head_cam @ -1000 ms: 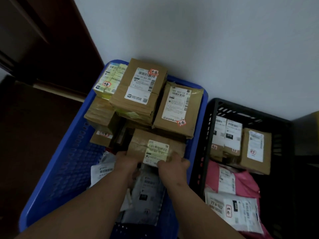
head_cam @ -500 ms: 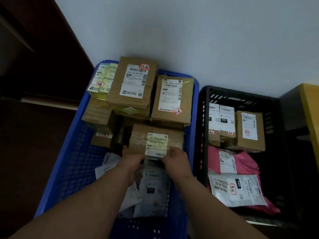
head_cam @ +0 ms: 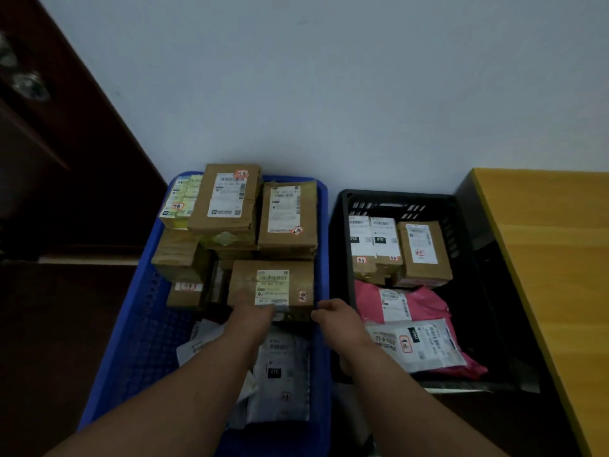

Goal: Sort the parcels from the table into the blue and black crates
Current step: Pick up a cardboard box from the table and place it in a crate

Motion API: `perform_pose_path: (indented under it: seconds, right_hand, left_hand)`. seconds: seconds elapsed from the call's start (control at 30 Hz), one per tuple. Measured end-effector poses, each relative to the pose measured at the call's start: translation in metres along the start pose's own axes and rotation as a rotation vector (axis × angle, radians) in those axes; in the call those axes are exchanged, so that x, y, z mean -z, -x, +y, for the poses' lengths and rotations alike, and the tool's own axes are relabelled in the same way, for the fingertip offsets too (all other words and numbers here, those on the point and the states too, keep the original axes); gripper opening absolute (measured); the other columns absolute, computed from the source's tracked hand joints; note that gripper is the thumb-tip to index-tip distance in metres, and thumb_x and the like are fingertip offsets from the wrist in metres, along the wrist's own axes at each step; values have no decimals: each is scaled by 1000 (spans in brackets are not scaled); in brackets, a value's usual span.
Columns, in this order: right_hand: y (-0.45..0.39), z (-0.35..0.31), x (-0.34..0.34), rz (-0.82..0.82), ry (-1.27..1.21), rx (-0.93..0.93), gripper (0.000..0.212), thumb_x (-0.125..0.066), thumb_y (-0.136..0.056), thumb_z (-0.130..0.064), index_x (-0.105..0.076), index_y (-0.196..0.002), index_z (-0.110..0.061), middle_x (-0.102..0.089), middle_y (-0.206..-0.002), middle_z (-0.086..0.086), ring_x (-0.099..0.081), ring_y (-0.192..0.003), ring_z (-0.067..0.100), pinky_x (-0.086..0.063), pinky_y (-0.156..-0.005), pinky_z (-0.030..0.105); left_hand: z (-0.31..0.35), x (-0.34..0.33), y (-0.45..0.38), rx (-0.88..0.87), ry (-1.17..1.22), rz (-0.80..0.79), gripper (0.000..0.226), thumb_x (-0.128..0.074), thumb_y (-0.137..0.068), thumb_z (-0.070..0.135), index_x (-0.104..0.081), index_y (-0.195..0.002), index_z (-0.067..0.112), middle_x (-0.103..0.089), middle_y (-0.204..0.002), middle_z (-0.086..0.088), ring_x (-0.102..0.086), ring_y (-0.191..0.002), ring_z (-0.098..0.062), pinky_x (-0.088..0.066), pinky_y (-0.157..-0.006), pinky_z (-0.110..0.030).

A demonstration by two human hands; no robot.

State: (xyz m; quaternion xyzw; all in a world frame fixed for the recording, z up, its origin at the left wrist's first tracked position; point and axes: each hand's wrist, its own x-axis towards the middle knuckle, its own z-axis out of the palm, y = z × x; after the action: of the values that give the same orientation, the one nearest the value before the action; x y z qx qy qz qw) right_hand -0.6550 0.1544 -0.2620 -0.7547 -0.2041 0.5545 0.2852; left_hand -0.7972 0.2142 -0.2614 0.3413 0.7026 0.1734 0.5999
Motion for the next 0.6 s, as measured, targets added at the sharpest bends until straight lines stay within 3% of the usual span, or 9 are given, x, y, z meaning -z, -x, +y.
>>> perform_pose_path:
  seconds: [0.07,0.13,0.23,0.33,0.43,0.53,0.6]
  right_hand:
    - [7,-3,22,11,-23,16,30,-58,-92,-22,-56,-122,-24,-59,-103,-5,-55,-87,9,-44,-64,23]
    - [15,-1,54,29,-41,30,35,-59,-91,-22,-57,-126,-22,-61,-101,-1,-57,-85,13,-44,-65,24]
    - [30,10,120,57,-76,40,32,-57,-91,-21,-57,-123,-20,-58,-94,-4,-55,-80,11,-44,-61,24]
    - [47,27,205,111,-116,43,30,-52,-96,-25,-55,-126,-21,-54,-97,-5,-54,-87,13,-49,-72,31]
    - [67,52,297,200,-113,80,19,-47,-98,-32,-56,-110,-21,-56,-107,1,-56,-99,22,-49,-90,41]
    - [91,80,386,291,-211,74,18,-43,-101,-33,-54,-94,-20,-54,-103,4,-57,-103,28,-45,-83,42]
    - [104,97,436,318,-270,54,18,-41,-103,-35,-52,-105,-20,-52,-103,-1,-55,-99,23,-47,-90,47]
  left_hand:
    - [8,-20,12,-35,-9,8,44,-59,-90,9,-44,-130,22,-63,-103,-7,-62,-87,-23,-50,-62,-28]
    - [16,-49,27,-52,-49,-8,63,-60,-91,16,-29,-145,25,-59,-115,-14,-61,-98,-30,-53,-73,-37]
    - [25,-106,57,-83,-84,-56,67,-61,-91,23,-26,-148,25,-54,-129,-22,-59,-109,-37,-54,-85,-47]
    - [30,-180,96,-183,-108,-78,55,-61,-91,22,-37,-141,22,-61,-106,-7,-62,-87,-21,-55,-65,-34]
    - [32,-264,135,-241,-148,-127,42,-56,-92,18,-47,-134,19,-62,-96,-5,-60,-78,-20,-52,-67,-31]
    - [35,-347,176,-282,-209,-204,46,-52,-97,21,-40,-141,15,-55,-95,-6,-52,-74,-21,-41,-61,-32]
    - [37,-395,200,-324,-237,-233,49,-52,-98,23,-36,-144,17,-50,-88,1,-51,-71,-17,-44,-62,-33]
